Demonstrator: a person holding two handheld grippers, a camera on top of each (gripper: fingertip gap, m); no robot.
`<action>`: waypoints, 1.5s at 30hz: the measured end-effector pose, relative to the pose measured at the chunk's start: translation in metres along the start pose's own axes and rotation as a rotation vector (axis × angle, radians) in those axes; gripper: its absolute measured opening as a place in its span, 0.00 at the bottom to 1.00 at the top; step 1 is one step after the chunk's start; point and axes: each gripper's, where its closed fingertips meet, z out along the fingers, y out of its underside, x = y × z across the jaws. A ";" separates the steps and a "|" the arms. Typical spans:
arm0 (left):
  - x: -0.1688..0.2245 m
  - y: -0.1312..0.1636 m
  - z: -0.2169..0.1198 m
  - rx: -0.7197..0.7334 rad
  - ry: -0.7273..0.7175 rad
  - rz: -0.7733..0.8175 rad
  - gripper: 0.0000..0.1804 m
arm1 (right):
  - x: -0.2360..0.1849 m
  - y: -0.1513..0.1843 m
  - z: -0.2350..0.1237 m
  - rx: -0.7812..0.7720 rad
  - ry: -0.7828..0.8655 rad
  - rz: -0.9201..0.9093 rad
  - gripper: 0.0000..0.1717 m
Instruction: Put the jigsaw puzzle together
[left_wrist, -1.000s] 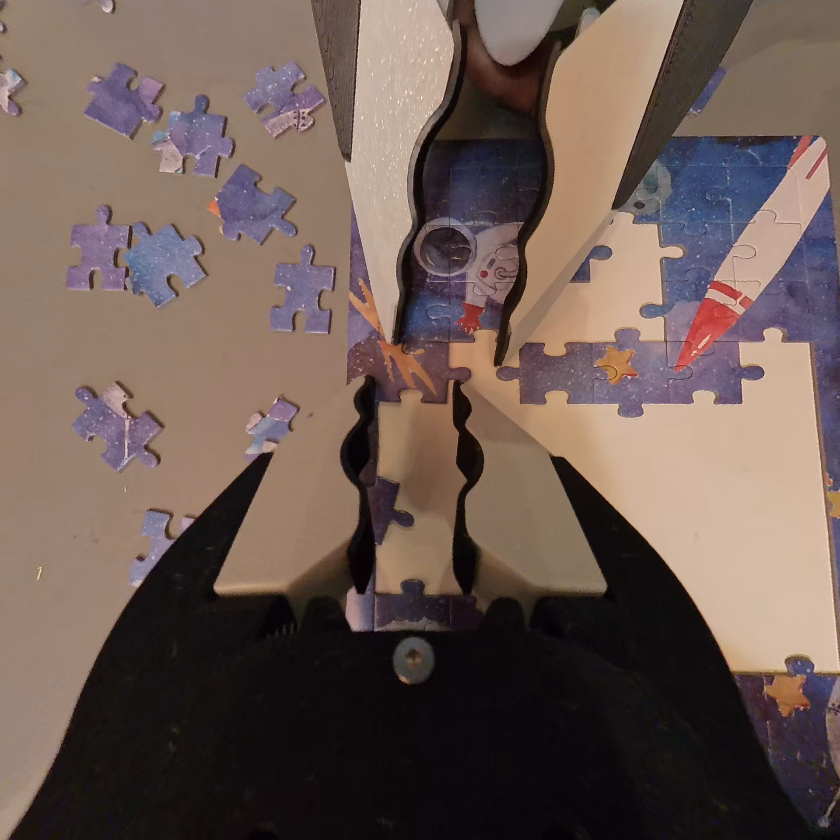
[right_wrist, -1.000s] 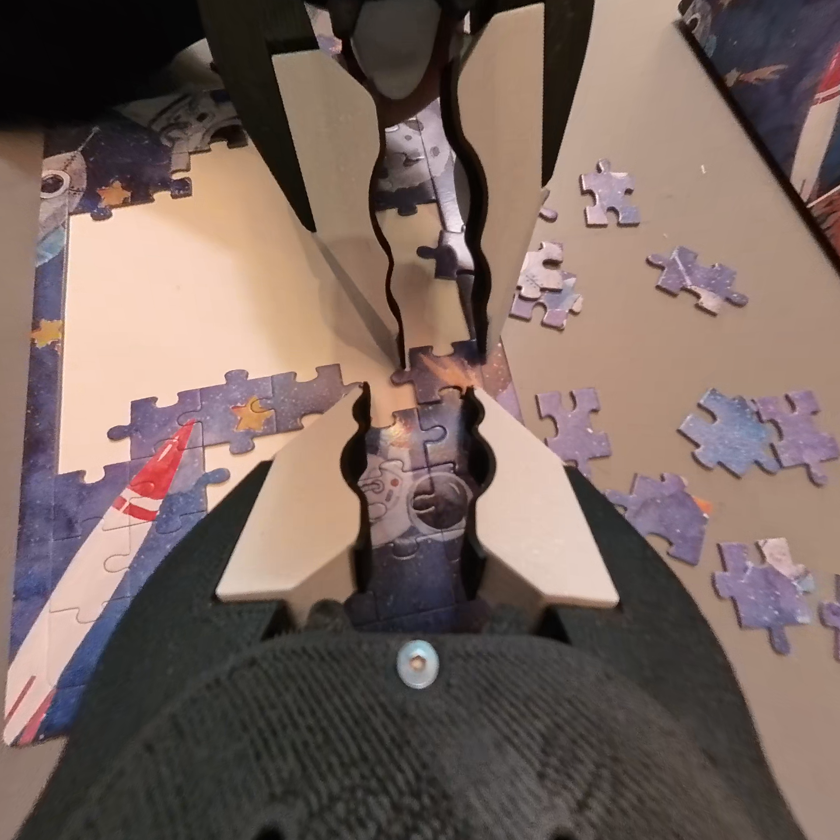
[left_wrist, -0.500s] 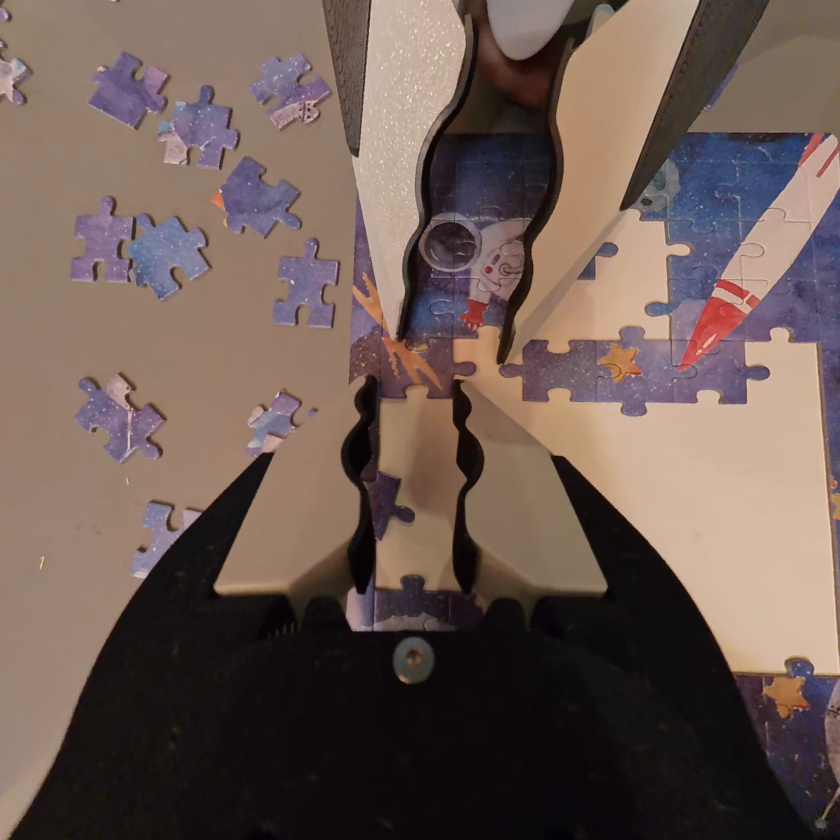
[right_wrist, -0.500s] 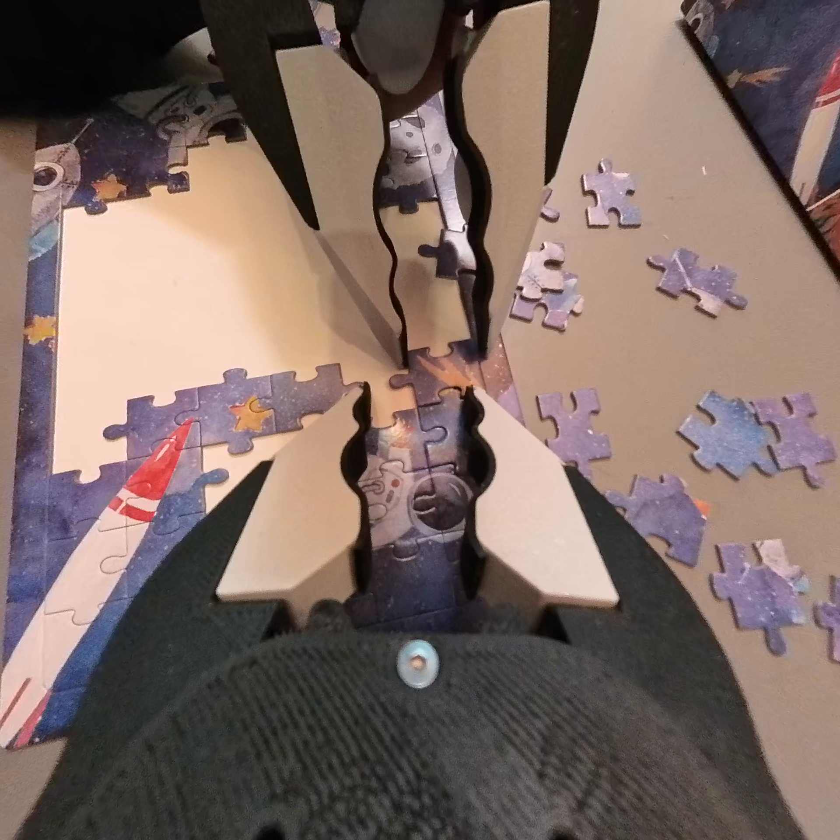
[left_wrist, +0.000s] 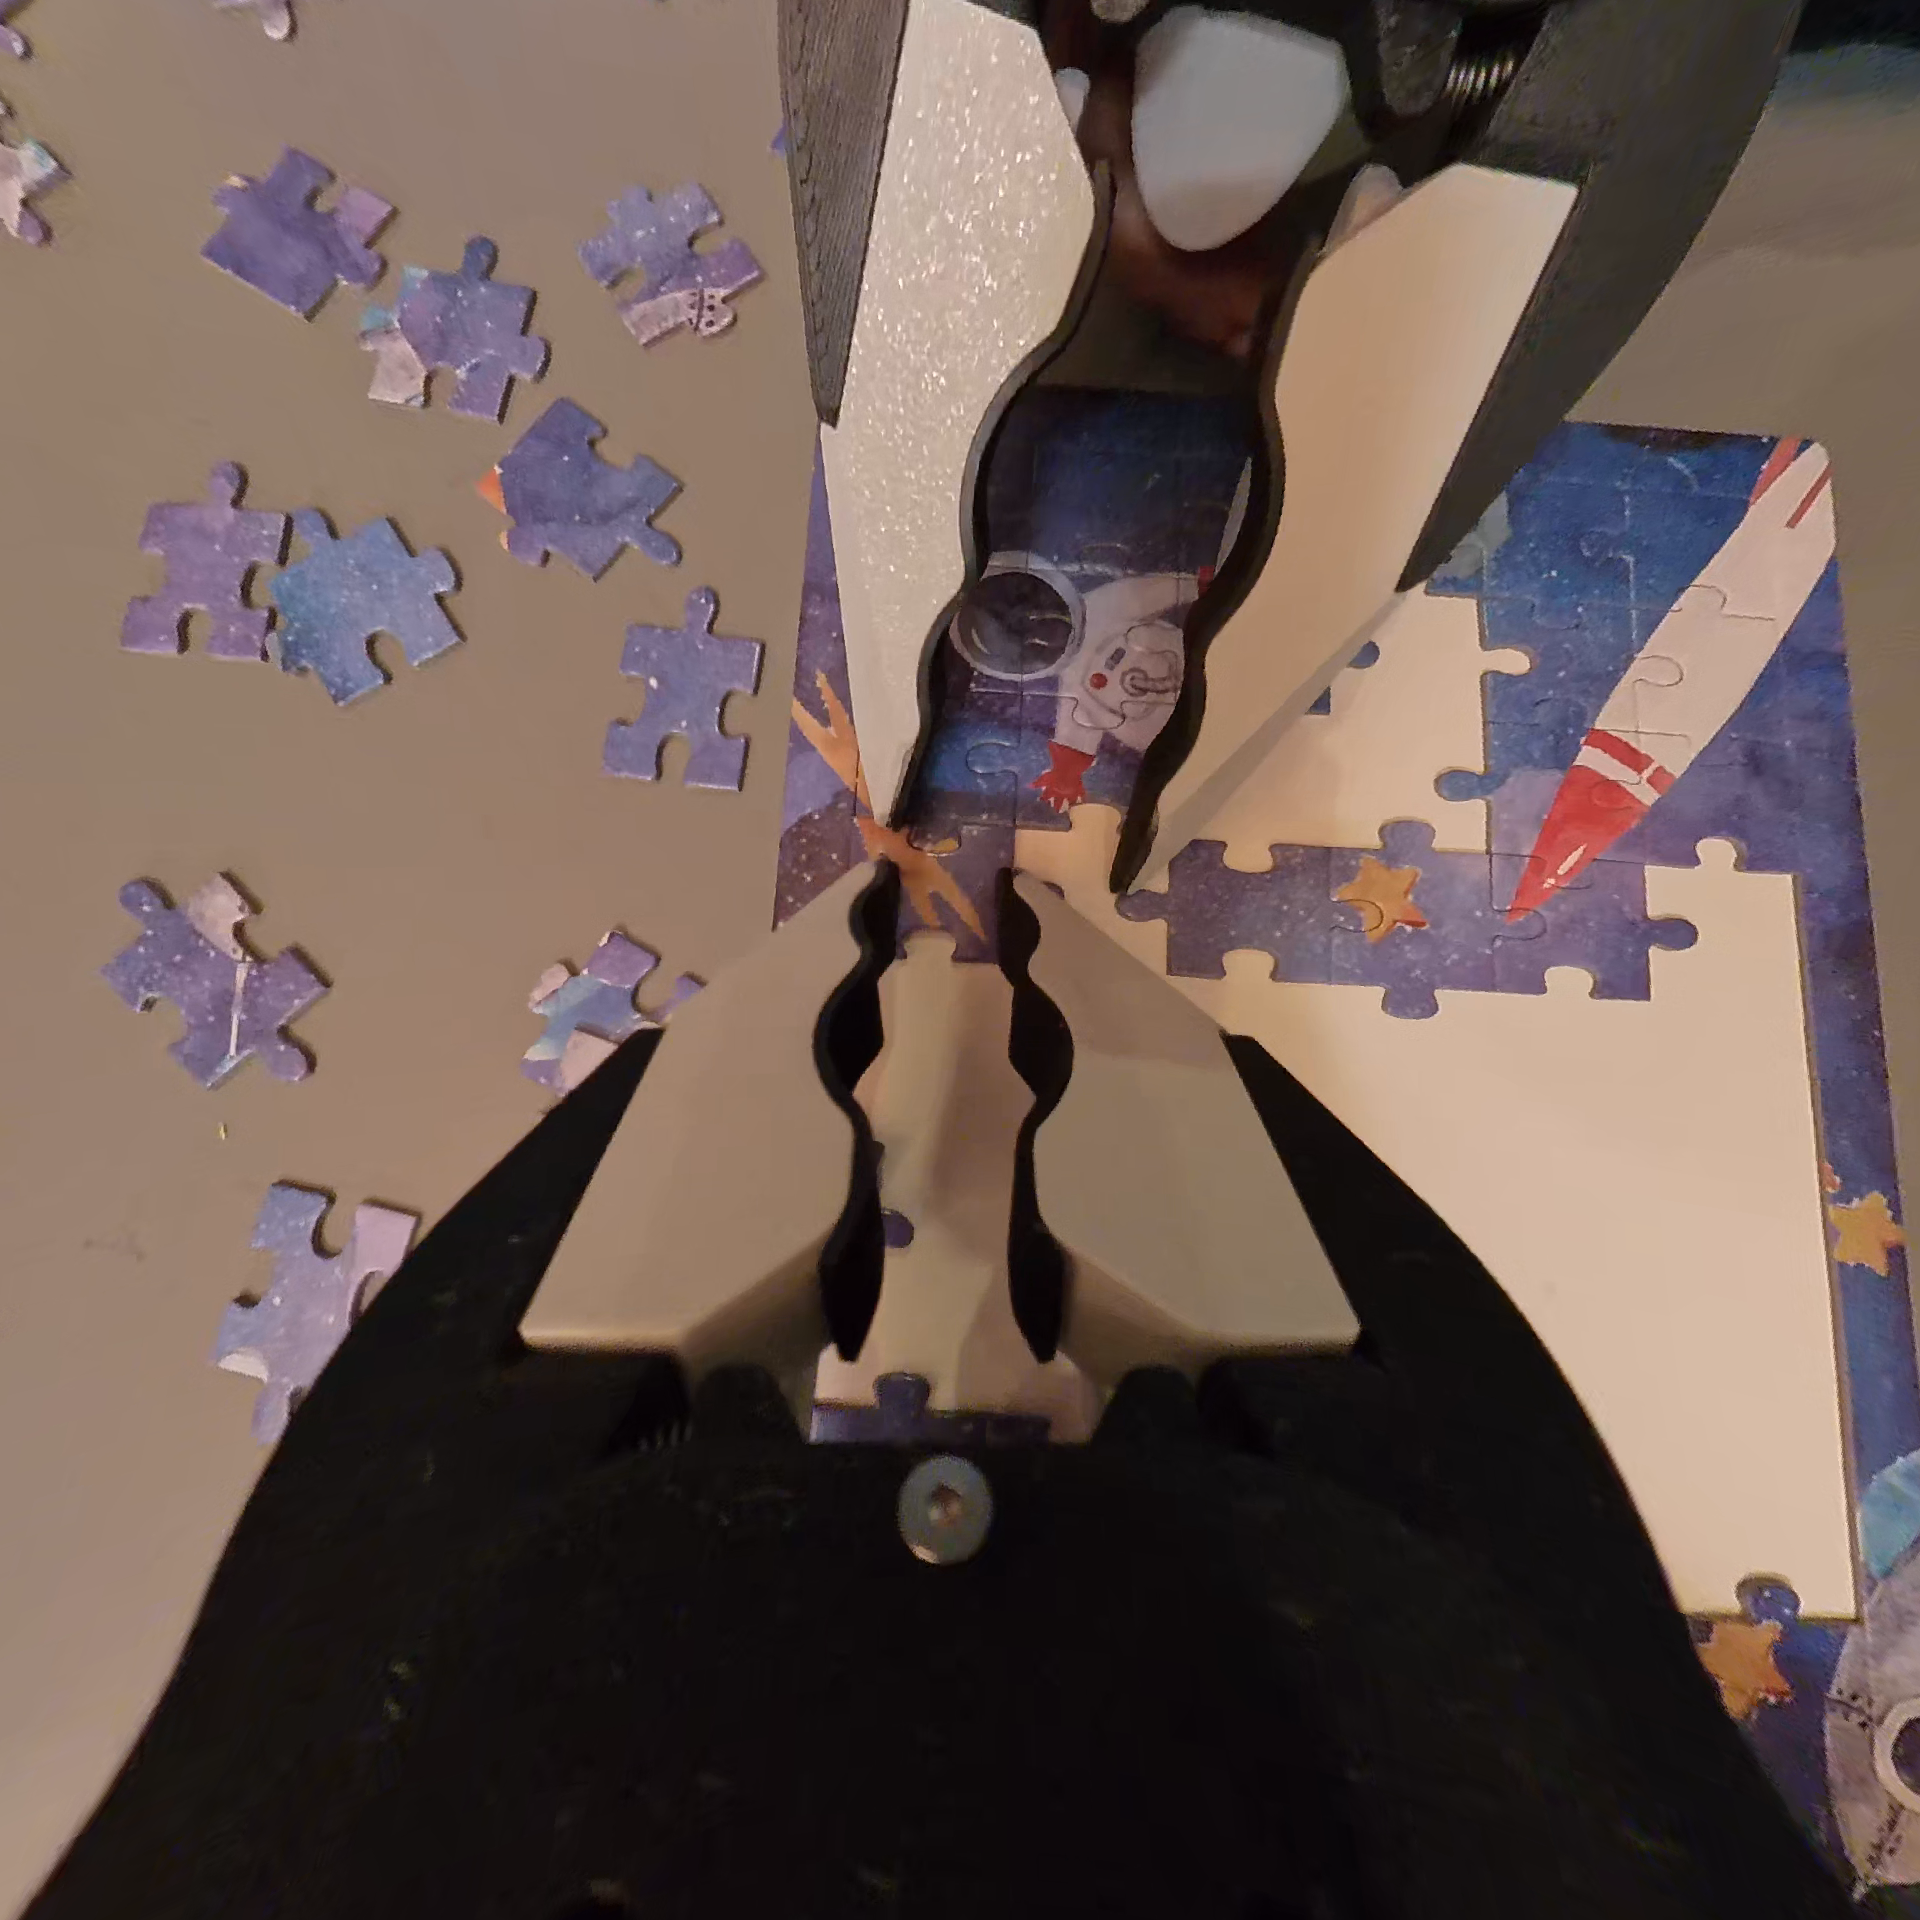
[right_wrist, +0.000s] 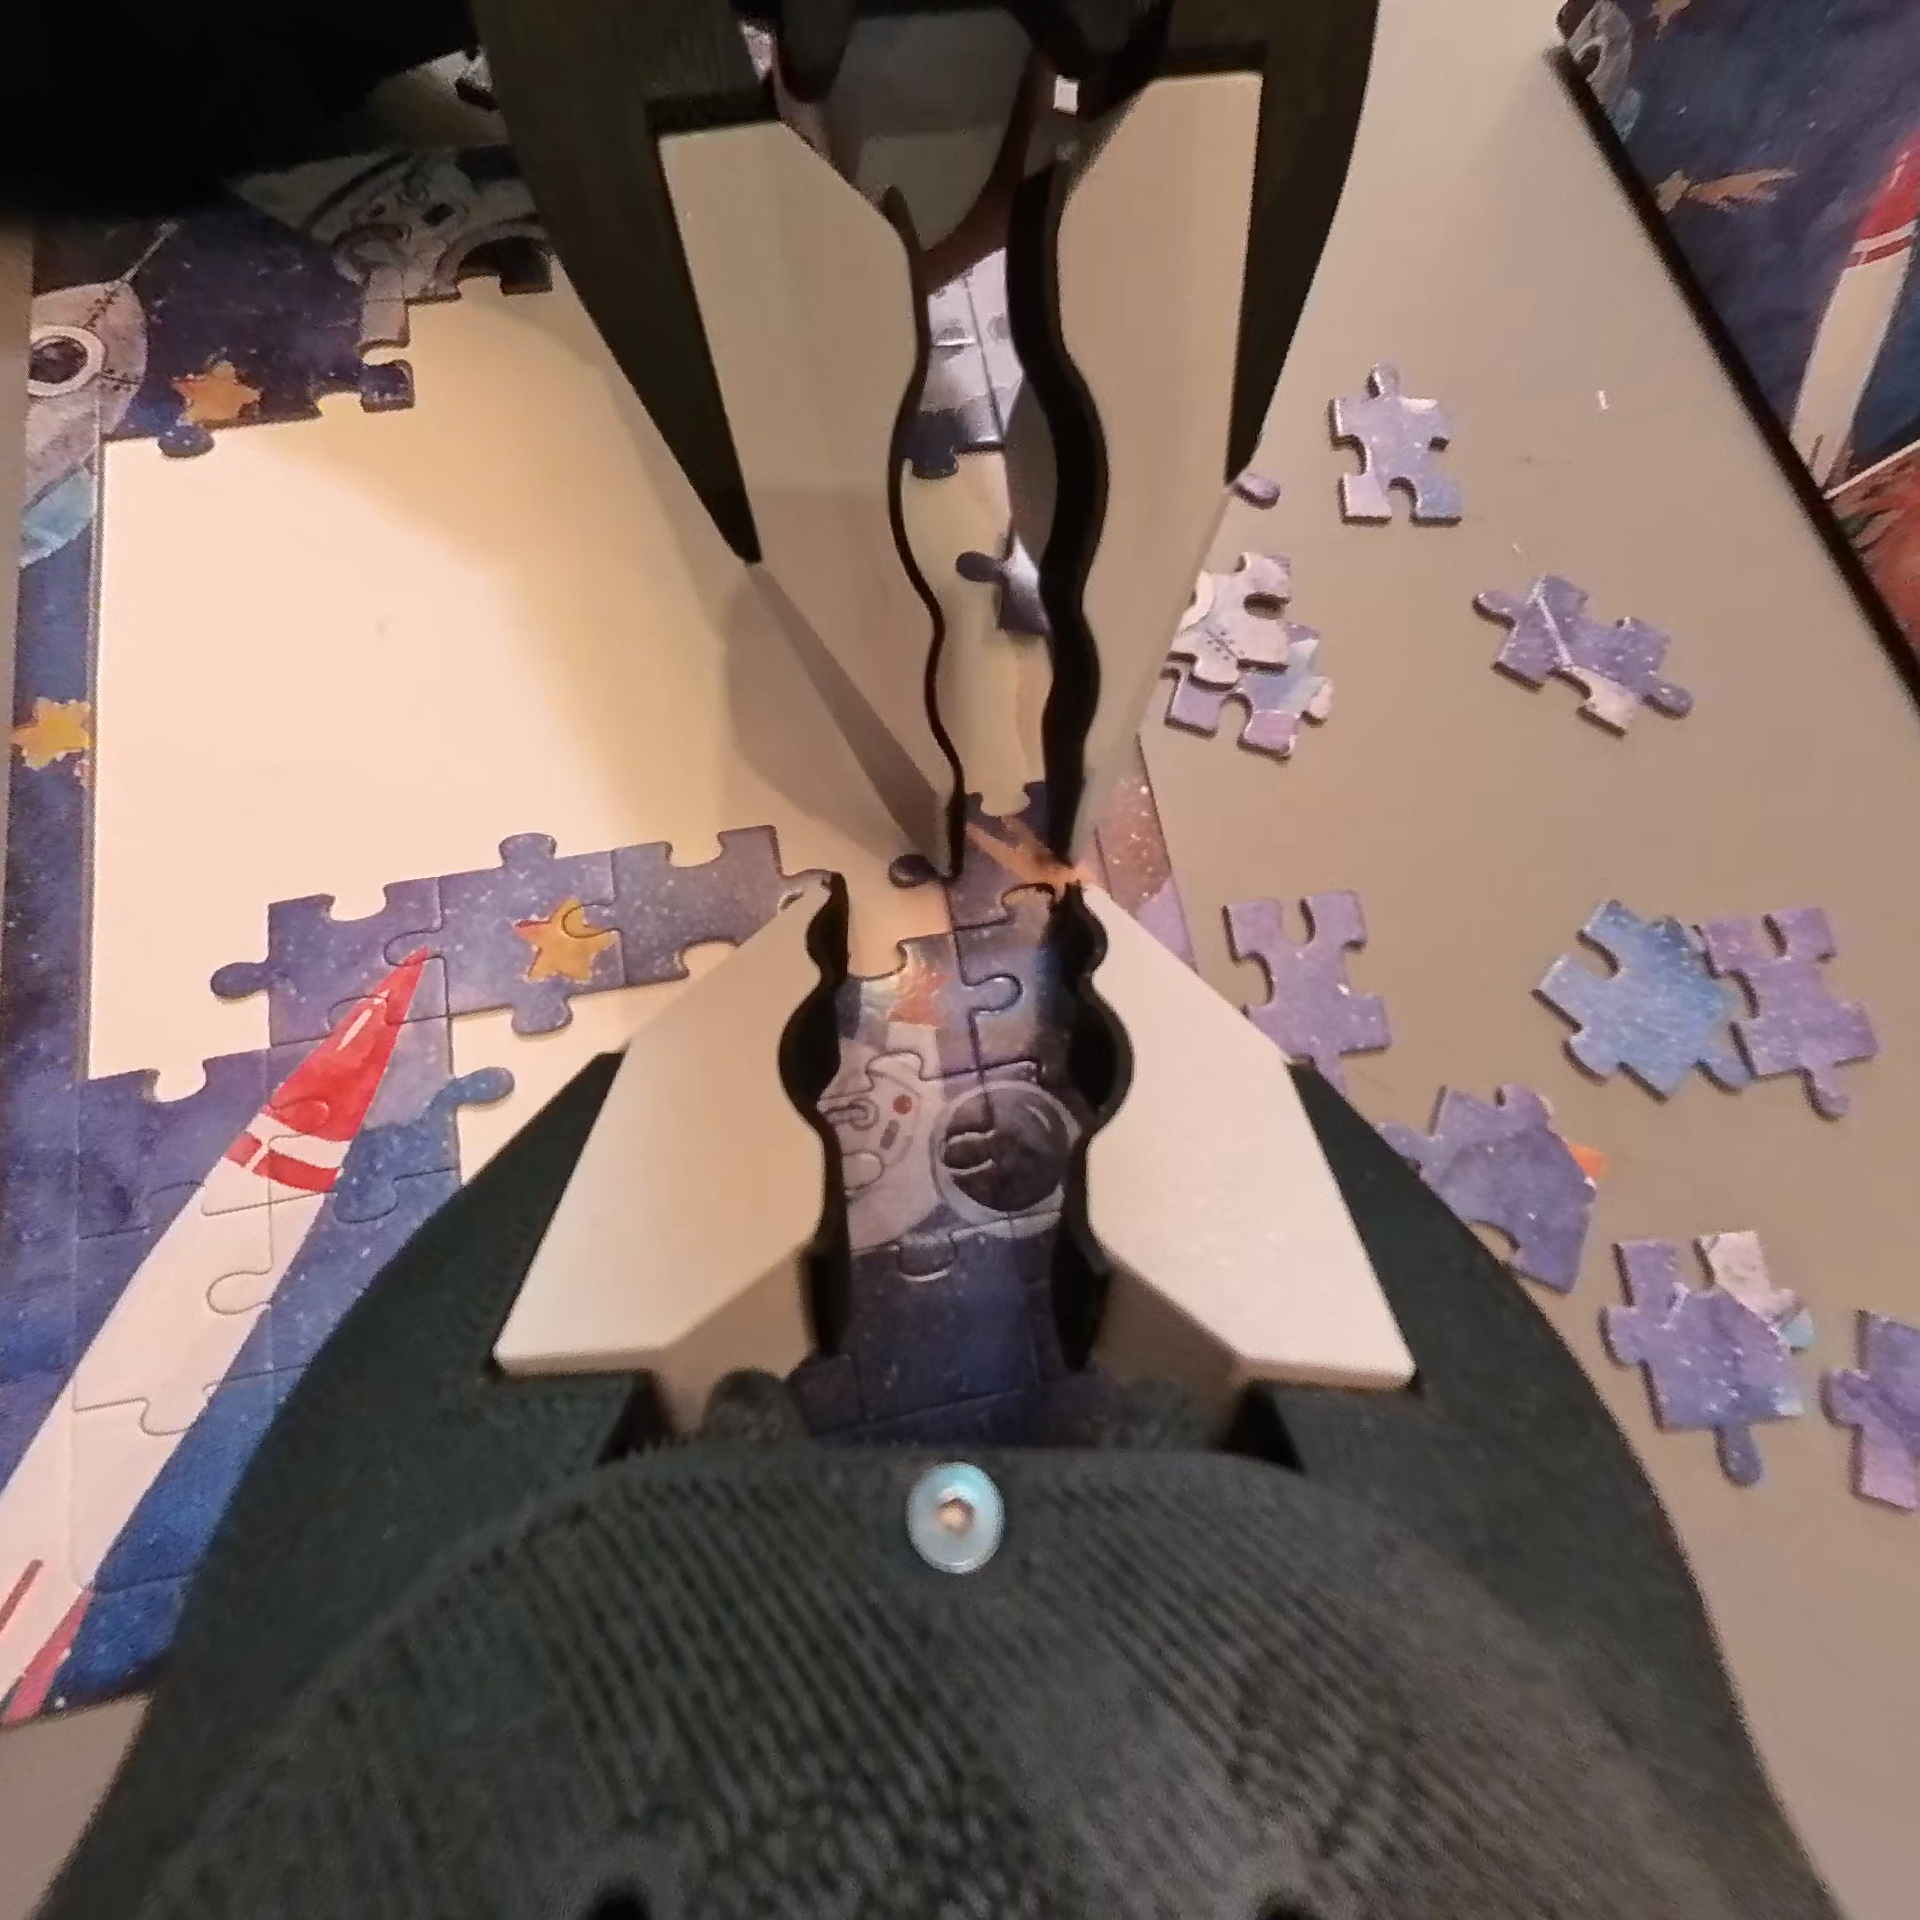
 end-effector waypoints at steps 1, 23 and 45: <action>0.000 0.000 0.000 0.000 -0.001 -0.004 0.09 | 0.000 0.000 0.000 -0.001 0.001 -0.001 0.23; 0.005 -0.002 0.002 0.006 0.023 -0.034 0.07 | 0.002 -0.002 0.000 0.033 -0.030 0.090 0.21; 0.003 0.003 0.001 -0.024 -0.042 -0.045 0.00 | 0.034 0.000 0.000 0.018 0.146 0.048 0.00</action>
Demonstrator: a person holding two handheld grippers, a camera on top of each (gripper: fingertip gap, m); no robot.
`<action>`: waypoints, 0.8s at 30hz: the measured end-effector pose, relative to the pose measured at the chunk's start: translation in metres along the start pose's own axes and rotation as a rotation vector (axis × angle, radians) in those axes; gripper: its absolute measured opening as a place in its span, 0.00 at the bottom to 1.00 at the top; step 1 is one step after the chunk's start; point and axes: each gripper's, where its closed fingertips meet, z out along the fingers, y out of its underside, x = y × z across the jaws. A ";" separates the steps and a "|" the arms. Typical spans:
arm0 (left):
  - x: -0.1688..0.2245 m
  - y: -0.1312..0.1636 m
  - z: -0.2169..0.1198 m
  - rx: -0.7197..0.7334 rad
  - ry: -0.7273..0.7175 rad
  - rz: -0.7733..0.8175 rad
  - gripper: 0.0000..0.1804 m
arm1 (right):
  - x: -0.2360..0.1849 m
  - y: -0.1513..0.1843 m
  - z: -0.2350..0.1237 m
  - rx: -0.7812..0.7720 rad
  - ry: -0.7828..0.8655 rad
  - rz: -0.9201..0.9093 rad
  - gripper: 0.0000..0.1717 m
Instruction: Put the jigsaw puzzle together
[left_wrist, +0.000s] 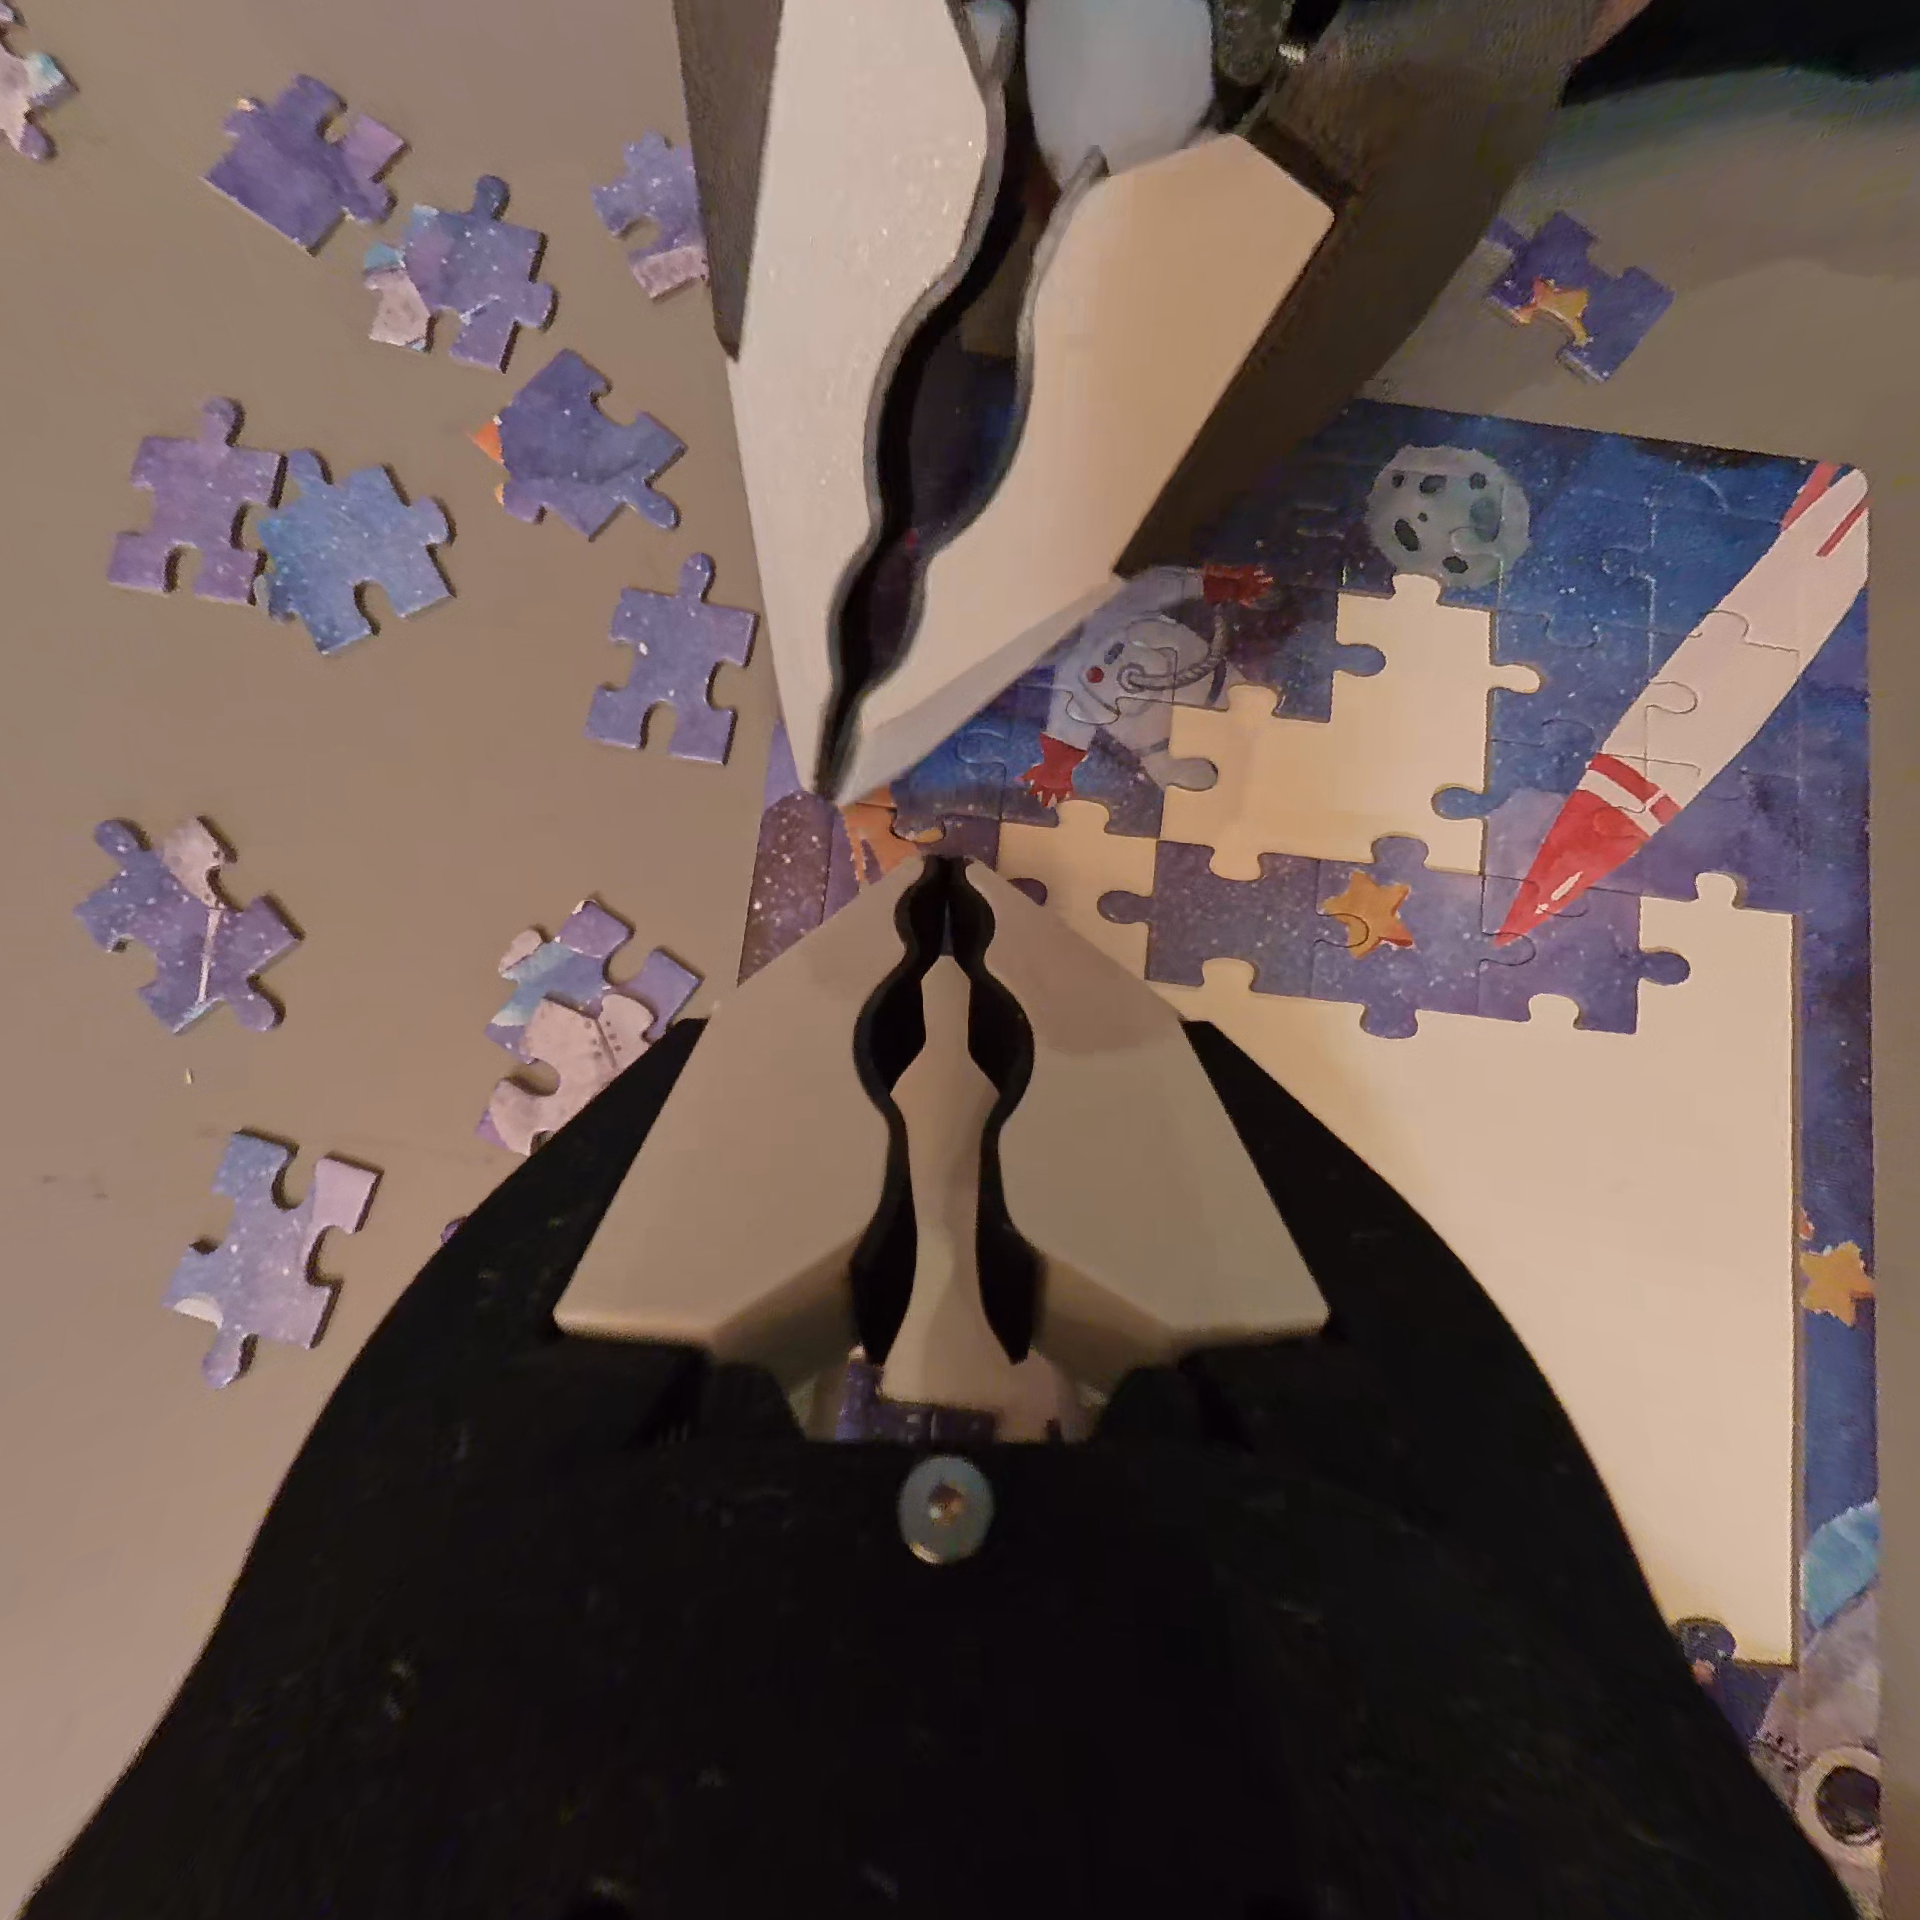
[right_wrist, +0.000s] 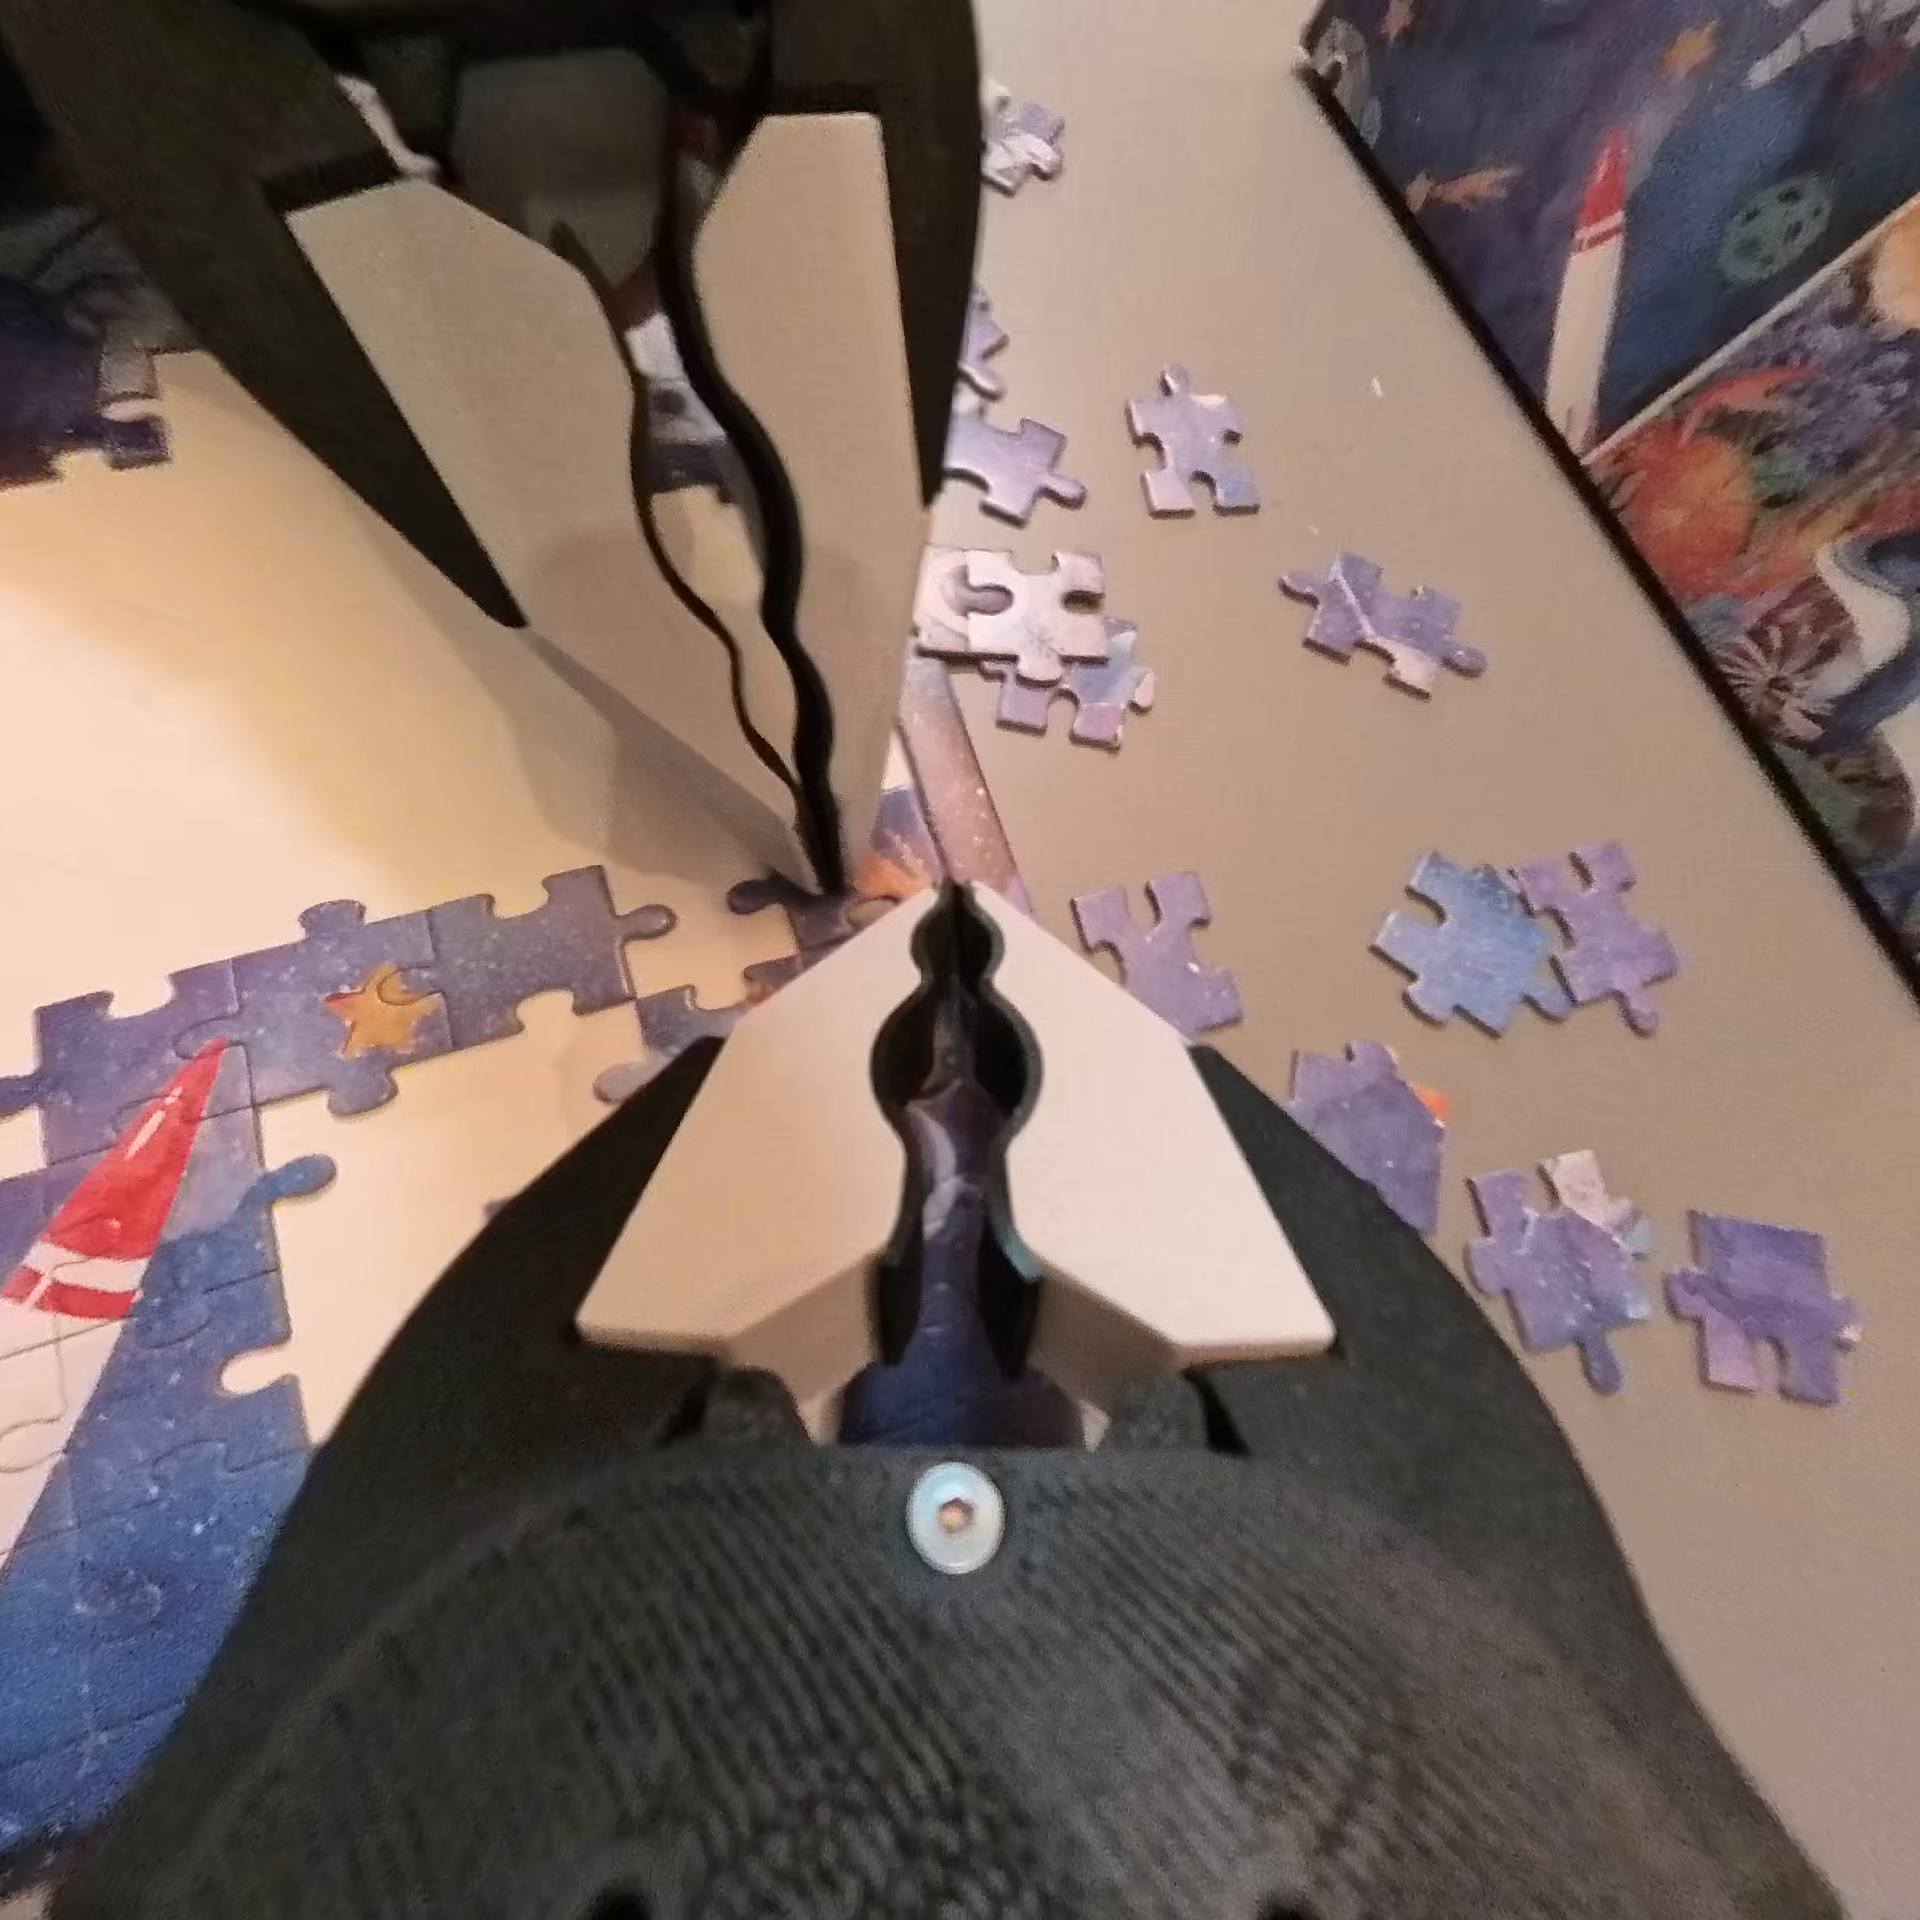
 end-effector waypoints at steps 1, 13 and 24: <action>0.001 0.001 -0.001 -0.005 0.000 0.006 0.00 | 0.004 -0.001 -0.002 0.008 0.026 -0.006 0.00; -0.001 0.003 -0.006 -0.018 -0.025 0.026 0.04 | -0.003 -0.013 -0.008 0.091 -0.040 0.037 0.00; 0.002 0.004 -0.003 -0.025 -0.022 0.034 0.01 | -0.021 -0.005 -0.006 0.064 -0.176 0.057 0.00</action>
